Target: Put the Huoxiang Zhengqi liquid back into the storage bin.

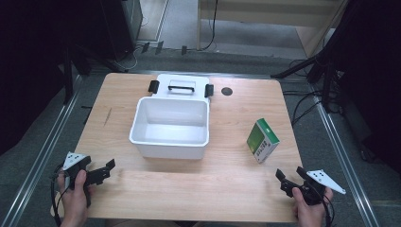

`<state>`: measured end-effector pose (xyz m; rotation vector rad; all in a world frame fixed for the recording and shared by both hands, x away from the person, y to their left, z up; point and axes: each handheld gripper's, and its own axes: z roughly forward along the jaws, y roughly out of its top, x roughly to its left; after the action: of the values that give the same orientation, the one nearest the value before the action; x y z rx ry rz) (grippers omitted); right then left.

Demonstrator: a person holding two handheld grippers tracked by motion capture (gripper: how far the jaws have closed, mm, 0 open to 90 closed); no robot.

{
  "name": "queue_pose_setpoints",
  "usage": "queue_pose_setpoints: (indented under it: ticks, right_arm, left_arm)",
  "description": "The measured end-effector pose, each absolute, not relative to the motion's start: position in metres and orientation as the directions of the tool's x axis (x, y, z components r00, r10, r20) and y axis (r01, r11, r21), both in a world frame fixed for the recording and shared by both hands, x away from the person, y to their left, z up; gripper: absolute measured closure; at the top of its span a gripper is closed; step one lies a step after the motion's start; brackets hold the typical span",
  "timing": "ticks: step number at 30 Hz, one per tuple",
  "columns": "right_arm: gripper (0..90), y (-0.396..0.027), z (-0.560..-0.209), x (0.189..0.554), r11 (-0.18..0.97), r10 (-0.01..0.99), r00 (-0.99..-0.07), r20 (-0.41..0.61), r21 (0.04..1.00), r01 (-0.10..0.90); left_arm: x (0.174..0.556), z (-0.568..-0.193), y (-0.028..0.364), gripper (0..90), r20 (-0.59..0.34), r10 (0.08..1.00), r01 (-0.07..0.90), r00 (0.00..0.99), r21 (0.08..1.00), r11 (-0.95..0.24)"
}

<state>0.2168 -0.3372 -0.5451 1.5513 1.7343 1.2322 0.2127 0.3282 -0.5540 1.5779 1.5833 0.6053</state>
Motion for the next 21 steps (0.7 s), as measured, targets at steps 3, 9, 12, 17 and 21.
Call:
queue_pose_setpoints:
  ticks: [3,9,12,17,21]
  right_arm:
    - [12.8,-0.3371,-0.5455,0.2175,-0.056,0.951,-0.235,0.200,0.860,0.507]
    - [12.7,-0.3372,-0.5458,0.2172,-0.054,0.950,-0.239,0.202,0.858,0.511]
    - [11.0,-0.3358,-0.5456,0.2181,-0.050,0.958,-0.217,0.189,0.852,0.521]
    - [0.8,-0.3353,-0.5443,0.2216,-0.006,0.943,-0.271,0.195,0.822,0.569]
    - [0.2,-0.3326,-0.5435,0.2223,0.029,0.945,-0.278,0.172,0.801,0.597]
  left_arm:
    - [0.2130,-0.5539,0.3283,3.0,-0.197,0.975,0.594,0.106,0.799,0.097]
    - [0.2126,-0.5539,0.3282,3.0,-0.198,0.975,0.591,0.105,0.801,0.099]
    - [0.2127,-0.5539,0.3282,3.0,-0.201,0.974,0.591,0.105,0.800,0.101]
    - [0.2130,-0.5539,0.3282,3.0,-0.200,0.974,0.594,0.105,0.798,0.100]
    - [0.2129,-0.5540,0.3280,3.0,-0.204,0.973,0.591,0.105,0.800,0.104]
